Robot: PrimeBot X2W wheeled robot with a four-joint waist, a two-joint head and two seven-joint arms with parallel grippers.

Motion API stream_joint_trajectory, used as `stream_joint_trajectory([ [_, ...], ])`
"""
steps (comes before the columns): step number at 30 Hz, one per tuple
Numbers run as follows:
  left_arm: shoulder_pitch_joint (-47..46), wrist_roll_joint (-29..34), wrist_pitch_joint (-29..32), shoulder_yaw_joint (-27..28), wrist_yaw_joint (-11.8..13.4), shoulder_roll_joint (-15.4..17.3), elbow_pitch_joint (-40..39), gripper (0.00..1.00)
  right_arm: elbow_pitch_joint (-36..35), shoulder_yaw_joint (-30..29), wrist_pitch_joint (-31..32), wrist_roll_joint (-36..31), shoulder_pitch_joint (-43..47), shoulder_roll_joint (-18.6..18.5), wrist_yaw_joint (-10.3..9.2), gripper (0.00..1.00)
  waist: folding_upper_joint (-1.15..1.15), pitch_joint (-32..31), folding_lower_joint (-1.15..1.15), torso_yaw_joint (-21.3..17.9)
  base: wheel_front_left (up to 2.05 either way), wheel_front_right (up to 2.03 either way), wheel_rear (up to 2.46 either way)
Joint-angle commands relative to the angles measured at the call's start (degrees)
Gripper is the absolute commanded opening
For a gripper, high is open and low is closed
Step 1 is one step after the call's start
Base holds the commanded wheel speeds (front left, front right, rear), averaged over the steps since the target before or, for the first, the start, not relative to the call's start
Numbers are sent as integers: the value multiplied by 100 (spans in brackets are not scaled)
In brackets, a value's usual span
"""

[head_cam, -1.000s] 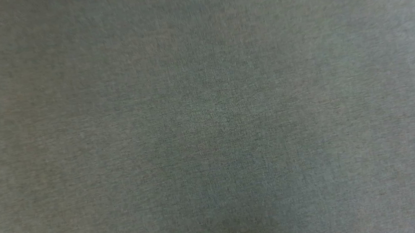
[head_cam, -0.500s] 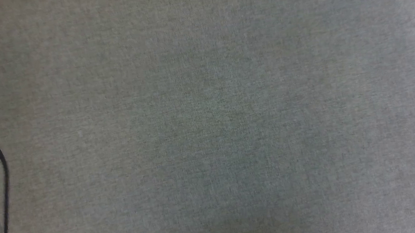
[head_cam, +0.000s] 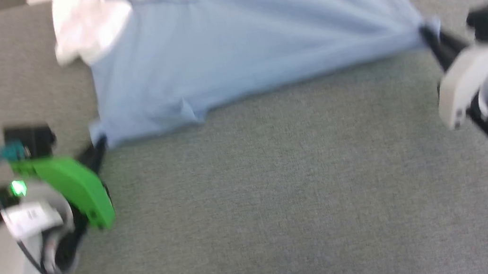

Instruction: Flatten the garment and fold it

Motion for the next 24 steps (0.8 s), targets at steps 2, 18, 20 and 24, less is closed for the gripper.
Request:
stream_joint_trajectory([
  [2, 584, -128, 110, 13, 132, 88, -288, 0, -176, -69, 81, 48, 474, -56, -9, 0, 0, -561, 1, 181, 0, 0, 0],
  [18, 3372, -552, 342, 28, 899, 19, -1701, 0, -1557, -1014, 917, -28, 3513, 79, -9, 0, 0, -1032, 1, 273, 0, 0, 0],
  [20, 3599, -509, 212, 45, 996, -22, -1739, 0, -1724, -1215, 951, -21, 3823, 247, -9, 0, 0, -1054, 1, 262, 0, 0, 0],
  [24, 3830, -377, -227, 3, 1017, -183, -1846, 0, -1951, -1463, 963, -55, 4306, 552, -9, 0, 0, -1059, 1, 273, 0, 0, 0],
])
